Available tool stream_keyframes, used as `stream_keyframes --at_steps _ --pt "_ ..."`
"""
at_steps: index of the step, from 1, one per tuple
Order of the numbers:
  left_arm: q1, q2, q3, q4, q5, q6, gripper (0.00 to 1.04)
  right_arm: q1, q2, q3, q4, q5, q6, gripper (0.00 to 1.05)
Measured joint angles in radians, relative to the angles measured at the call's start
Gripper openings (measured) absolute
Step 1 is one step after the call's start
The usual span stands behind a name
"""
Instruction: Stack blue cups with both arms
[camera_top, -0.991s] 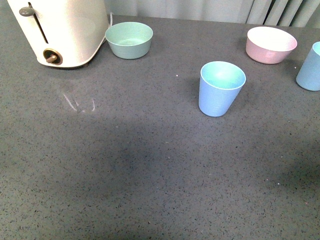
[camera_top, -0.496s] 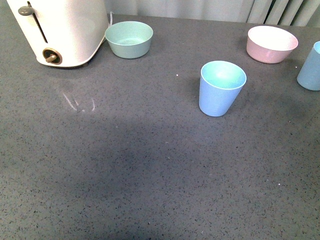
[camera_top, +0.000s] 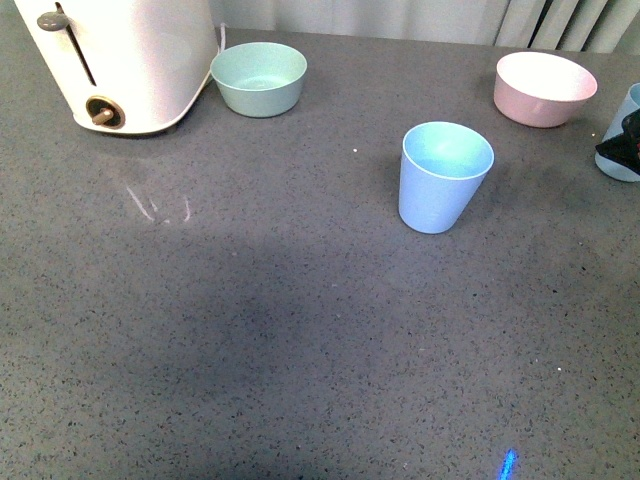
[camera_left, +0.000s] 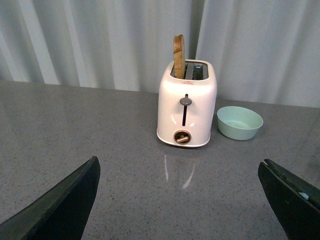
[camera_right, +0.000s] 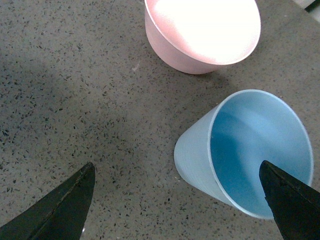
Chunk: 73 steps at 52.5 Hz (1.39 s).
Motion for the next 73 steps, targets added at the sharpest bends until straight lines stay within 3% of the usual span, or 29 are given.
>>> stream_keyframes --at_steps 9,21,38,46,54,64,73 --pt "0.000 0.000 0.000 0.000 0.000 0.000 0.96 0.001 0.056 0.048 -0.017 0.011 0.003 0.95" --pt "0.000 0.000 0.000 0.000 0.000 0.000 0.96 0.002 0.092 0.082 -0.049 0.014 0.022 0.48" --pt "0.000 0.000 0.000 0.000 0.000 0.000 0.96 -0.008 0.084 0.093 -0.088 0.011 0.003 0.02" --pt "0.000 0.000 0.000 0.000 0.000 0.000 0.96 -0.022 0.059 0.087 -0.119 -0.046 -0.008 0.02" --pt "0.000 0.000 0.000 0.000 0.000 0.000 0.96 -0.010 -0.069 0.023 -0.224 -0.169 -0.061 0.02" --pt "0.000 0.000 0.000 0.000 0.000 0.000 0.96 0.122 -0.353 -0.042 -0.357 -0.357 -0.079 0.02" --pt "0.000 0.000 0.000 0.000 0.000 0.000 0.96 0.228 -0.395 -0.098 -0.369 -0.351 -0.079 0.02"
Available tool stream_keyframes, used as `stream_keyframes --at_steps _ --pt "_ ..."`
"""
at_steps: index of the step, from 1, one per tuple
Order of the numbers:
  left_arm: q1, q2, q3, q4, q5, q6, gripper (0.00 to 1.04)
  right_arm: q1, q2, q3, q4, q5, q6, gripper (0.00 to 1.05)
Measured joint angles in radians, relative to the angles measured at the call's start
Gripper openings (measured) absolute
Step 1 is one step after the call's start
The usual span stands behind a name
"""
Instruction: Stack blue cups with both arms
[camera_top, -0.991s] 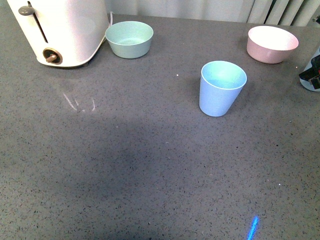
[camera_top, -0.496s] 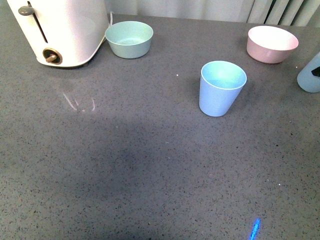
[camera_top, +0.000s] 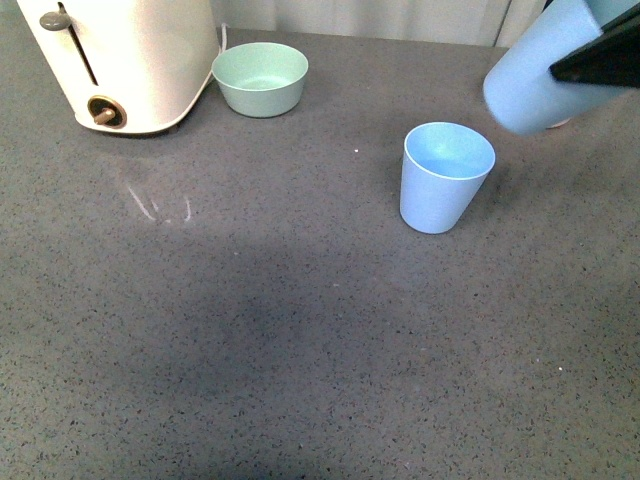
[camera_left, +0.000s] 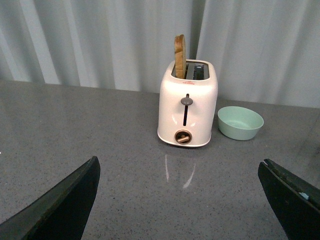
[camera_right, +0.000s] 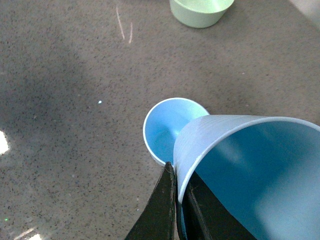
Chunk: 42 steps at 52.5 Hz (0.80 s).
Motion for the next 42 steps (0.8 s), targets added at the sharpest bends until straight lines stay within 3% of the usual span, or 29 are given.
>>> stream_keyframes --at_steps 13,37,42 --pt "0.000 0.000 0.000 0.000 0.000 0.000 0.96 0.089 0.045 -0.031 0.052 0.058 0.002 0.02" --pt "0.000 0.000 0.000 0.000 0.000 0.000 0.96 0.121 0.134 -0.003 0.117 0.106 0.032 0.02" --pt "0.000 0.000 0.000 0.000 0.000 0.000 0.96 0.119 0.140 0.007 0.142 0.110 0.048 0.17"
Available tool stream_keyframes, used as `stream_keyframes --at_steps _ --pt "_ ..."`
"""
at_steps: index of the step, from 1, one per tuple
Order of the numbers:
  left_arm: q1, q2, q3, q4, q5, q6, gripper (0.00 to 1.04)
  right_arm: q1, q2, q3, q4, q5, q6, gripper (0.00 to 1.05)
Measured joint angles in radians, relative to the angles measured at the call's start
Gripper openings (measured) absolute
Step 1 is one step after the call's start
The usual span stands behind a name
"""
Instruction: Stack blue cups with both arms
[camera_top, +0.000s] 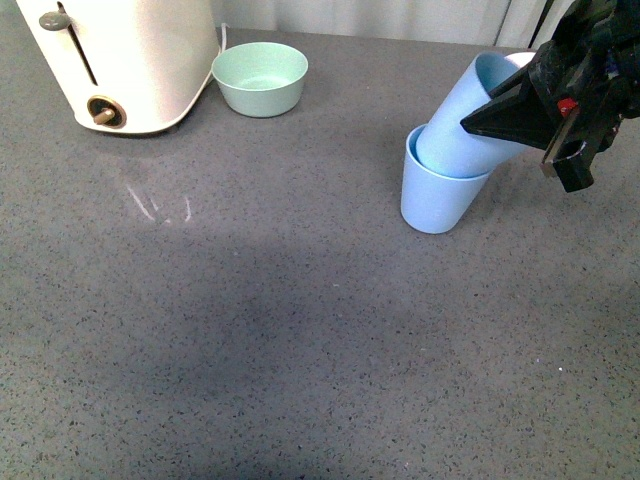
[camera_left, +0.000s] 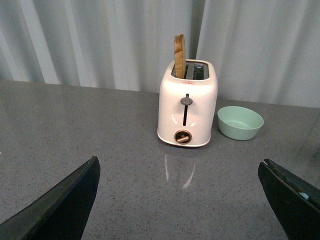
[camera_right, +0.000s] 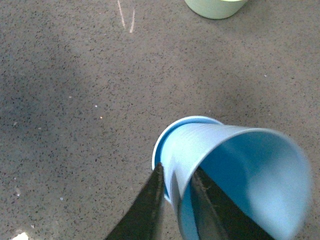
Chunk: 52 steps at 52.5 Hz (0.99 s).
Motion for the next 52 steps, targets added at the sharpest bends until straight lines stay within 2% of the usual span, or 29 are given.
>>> stream_keyframes --at_steps 10,17,20,21,26,27,28,30,32,34,48,52 --pt "0.000 0.000 0.000 0.000 0.000 0.000 0.96 -0.040 -0.047 -0.001 0.043 -0.058 0.076 0.56" --pt "0.000 0.000 0.000 0.000 0.000 0.000 0.96 -0.147 -0.255 -0.137 0.124 -0.084 0.161 0.86" --pt "0.000 0.000 0.000 0.000 0.000 0.000 0.96 -0.213 -0.373 -0.238 0.157 -0.113 0.208 0.97" --pt "0.000 0.000 0.000 0.000 0.000 0.000 0.96 -0.234 -0.409 -0.271 0.172 -0.109 0.217 0.97" --pt "0.000 0.000 0.000 0.000 0.000 0.000 0.96 -0.298 -0.544 -0.382 0.217 -0.101 0.254 0.96" --pt "0.000 0.000 0.000 0.000 0.000 0.000 0.96 -0.292 -0.551 -0.399 0.262 -0.044 0.282 0.94" --pt "0.000 0.000 0.000 0.000 0.000 0.000 0.96 -0.271 -0.563 -0.439 0.378 0.082 0.334 0.89" --pt "0.000 0.000 0.000 0.000 0.000 0.000 0.96 -0.248 -0.576 -0.515 0.555 0.249 0.439 0.80" --pt "0.000 0.000 0.000 0.000 0.000 0.000 0.96 -0.240 -0.591 -0.582 0.676 0.369 0.513 0.71" --pt "0.000 0.000 0.000 0.000 0.000 0.000 0.96 -0.240 -0.612 -0.628 0.733 0.422 0.568 0.62" --pt "0.000 0.000 0.000 0.000 0.000 0.000 0.96 -0.238 -0.801 -0.803 0.734 0.436 0.642 0.03" --pt "0.000 0.000 0.000 0.000 0.000 0.000 0.96 -0.237 -0.859 -0.834 0.711 0.436 0.646 0.02"
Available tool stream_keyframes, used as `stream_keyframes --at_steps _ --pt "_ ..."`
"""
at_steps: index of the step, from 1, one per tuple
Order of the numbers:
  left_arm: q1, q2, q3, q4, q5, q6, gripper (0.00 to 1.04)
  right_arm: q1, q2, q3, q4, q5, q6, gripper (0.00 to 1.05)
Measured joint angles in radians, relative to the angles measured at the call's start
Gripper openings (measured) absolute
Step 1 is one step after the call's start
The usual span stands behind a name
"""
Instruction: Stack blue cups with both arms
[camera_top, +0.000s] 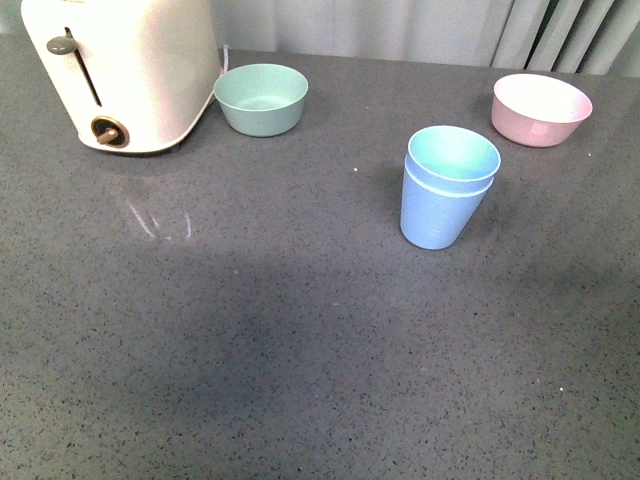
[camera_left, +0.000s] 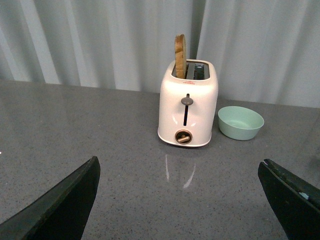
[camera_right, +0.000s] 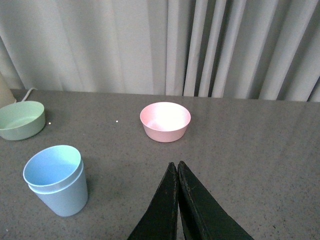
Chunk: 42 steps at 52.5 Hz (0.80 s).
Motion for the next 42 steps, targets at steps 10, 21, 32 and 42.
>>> stream_keyframes --at_steps 10,21,32,42 --pt "0.000 0.000 0.000 0.000 0.000 0.000 0.96 0.000 -0.105 -0.050 -0.059 0.000 0.000 0.02" --pt "0.000 0.000 0.000 0.000 0.000 0.000 0.96 0.000 -0.214 -0.082 -0.135 0.000 0.000 0.02" --pt "0.000 0.000 0.000 0.000 0.000 0.000 0.96 0.000 -0.315 -0.109 -0.183 0.000 0.001 0.02" --pt "0.000 0.000 0.000 0.000 0.000 0.000 0.96 0.000 -0.408 -0.109 -0.270 0.000 0.001 0.02"
